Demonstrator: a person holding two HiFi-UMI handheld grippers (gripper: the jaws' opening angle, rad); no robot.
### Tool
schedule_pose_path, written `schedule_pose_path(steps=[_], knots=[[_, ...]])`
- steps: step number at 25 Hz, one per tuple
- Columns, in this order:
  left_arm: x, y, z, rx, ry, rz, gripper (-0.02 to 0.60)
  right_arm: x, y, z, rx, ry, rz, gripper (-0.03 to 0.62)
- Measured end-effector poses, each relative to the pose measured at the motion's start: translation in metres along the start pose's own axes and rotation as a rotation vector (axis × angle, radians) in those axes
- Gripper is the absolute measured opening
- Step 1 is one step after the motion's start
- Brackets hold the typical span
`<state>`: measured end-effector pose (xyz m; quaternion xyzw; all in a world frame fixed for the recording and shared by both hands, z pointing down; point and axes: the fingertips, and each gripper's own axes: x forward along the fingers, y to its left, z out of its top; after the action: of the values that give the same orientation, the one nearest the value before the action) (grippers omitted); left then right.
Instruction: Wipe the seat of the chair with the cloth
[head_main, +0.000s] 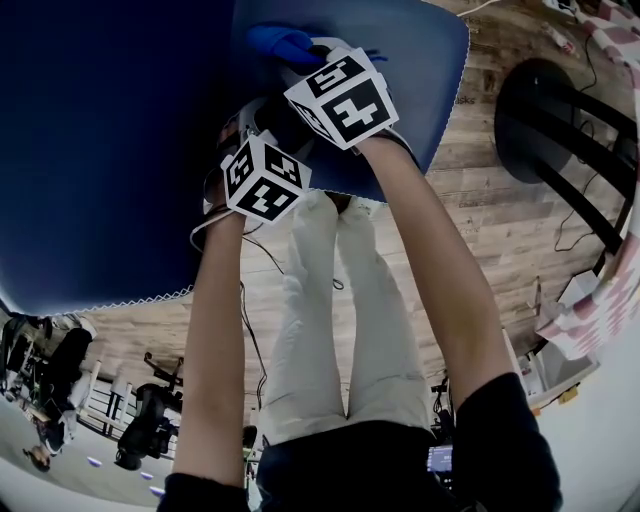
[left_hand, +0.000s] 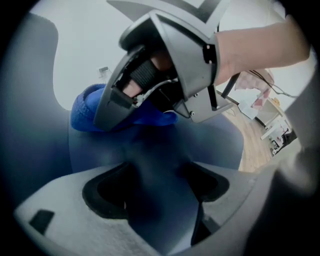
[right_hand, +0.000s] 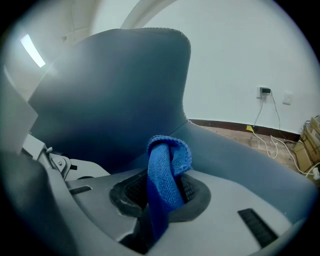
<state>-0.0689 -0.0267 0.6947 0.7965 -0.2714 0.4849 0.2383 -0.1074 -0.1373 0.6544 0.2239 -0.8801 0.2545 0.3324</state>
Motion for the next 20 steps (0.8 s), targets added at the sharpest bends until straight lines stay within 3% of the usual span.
schedule_pose_path(steps=[7,20], knots=[[0.000,-0.004,-0.001,-0.001,-0.015,-0.001,0.368,0.010,0.026,0.009,-0.045,0.022,0.084,0.060],[-0.001,-0.002,-0.002,-0.001,-0.019,-0.001,0.368,-0.015,-0.013,-0.013,0.027,0.042,0.007,0.058]])
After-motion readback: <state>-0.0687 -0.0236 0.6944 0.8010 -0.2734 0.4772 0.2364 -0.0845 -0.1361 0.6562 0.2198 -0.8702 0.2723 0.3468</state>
